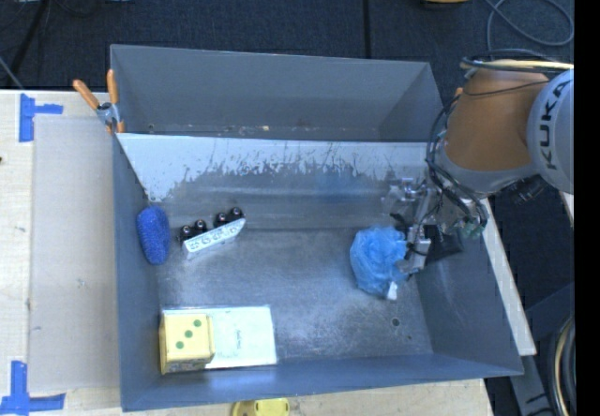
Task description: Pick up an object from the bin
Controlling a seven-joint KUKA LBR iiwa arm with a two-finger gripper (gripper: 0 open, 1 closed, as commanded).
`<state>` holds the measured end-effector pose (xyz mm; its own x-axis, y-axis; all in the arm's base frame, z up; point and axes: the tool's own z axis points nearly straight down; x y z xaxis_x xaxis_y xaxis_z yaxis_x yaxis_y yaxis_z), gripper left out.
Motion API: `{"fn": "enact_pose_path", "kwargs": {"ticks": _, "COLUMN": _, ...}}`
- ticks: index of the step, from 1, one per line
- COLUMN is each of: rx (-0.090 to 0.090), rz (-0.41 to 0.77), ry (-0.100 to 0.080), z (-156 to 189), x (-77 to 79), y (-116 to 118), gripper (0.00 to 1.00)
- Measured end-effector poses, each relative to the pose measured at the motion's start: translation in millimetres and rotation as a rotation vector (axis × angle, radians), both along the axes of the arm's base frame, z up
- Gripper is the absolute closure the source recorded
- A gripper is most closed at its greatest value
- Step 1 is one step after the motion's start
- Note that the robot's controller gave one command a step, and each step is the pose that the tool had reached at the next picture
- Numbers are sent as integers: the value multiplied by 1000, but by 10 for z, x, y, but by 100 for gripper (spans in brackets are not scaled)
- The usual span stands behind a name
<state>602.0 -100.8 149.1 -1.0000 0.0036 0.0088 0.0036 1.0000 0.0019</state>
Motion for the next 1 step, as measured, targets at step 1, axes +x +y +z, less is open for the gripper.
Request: {"fn": "enact_pose_path", "kwargs": {"ticks": 1, "rx": -1, "rz": 2, "ry": -8, "z": 50, "x": 16, "y": 4, "gripper": 0}}
